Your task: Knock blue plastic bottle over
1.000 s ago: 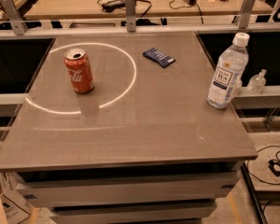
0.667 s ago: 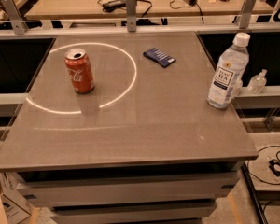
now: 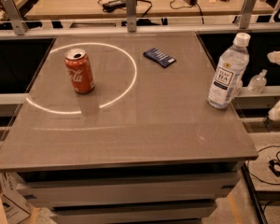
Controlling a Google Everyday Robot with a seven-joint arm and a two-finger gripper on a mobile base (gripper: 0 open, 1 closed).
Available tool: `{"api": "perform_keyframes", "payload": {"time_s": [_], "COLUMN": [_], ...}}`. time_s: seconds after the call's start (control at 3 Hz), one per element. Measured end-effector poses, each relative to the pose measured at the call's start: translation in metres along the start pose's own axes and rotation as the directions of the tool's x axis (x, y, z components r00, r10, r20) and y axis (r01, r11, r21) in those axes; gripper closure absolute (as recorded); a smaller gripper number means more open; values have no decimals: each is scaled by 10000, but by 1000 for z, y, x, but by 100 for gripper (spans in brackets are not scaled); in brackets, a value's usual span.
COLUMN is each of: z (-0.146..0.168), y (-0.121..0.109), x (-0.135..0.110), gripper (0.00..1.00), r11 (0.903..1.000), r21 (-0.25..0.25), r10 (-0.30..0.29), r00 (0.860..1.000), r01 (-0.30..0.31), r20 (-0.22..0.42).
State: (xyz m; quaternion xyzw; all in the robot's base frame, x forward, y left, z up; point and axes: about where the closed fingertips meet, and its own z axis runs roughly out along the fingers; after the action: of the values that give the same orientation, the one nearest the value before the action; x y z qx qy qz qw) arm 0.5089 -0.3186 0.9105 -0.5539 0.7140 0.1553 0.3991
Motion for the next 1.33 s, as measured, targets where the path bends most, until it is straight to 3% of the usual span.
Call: {"api": "perform_keyframes", "payload": {"time_s": [0.33,0.67,1.33], "z": [44,77,115], "y": [-7,-19,-49], "x": [-15,-26,-77], "gripper": [0,0,0], "r11": [9975,9931,9833], "r21": [-653,-1049,-1131], "r10": [-184,-311,-997], "r00": [9940,9786,9419], "r01": [255,533,1426], "r20": [1079,2035,3209]}}
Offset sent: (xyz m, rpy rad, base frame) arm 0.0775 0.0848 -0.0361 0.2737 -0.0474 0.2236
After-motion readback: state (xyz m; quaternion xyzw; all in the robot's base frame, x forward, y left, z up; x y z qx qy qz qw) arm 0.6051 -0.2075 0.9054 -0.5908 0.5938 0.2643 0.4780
